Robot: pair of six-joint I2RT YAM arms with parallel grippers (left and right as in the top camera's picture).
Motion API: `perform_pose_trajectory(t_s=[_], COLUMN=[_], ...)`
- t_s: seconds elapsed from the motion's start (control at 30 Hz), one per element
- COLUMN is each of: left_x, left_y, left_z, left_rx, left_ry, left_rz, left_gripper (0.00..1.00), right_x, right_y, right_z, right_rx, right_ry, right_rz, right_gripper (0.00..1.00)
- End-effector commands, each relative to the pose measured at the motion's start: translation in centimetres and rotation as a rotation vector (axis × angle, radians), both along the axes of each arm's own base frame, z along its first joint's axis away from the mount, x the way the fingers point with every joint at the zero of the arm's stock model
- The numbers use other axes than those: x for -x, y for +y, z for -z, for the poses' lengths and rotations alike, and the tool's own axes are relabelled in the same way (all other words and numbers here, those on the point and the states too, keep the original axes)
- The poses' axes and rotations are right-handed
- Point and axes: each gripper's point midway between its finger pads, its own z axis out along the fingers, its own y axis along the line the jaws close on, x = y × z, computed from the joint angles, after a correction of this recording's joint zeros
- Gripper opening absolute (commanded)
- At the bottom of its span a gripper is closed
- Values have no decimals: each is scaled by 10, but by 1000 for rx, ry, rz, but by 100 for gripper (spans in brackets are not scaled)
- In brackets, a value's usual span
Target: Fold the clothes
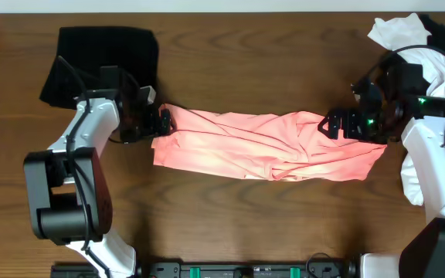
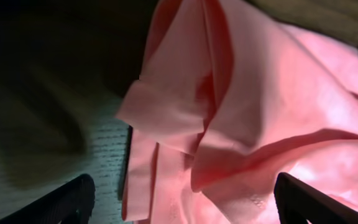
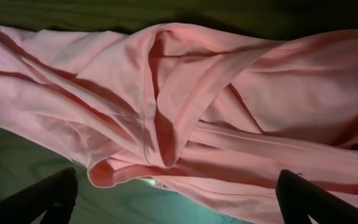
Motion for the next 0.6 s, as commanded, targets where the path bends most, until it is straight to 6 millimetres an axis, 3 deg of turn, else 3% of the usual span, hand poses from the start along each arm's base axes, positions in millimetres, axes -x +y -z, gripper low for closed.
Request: perform_pose_trajectory(t_s=[0.0, 0.27, 0.57], left_x=[6, 14, 14], left_y=[-2, -5, -27], left_z=[10, 22, 18], left_rx=[16, 28, 95], left_ry=[18, 21, 4], left_rz=[19, 17, 60], left_gripper=[92, 92, 90], right_x=[-1, 0, 0], right_y=[5, 5, 6], right_z=[-1, -1, -2], right_rx=[-15, -16, -22], right_ry=[-1, 0, -1], right_rz=[2, 3, 1], right_gripper=[99, 99, 99])
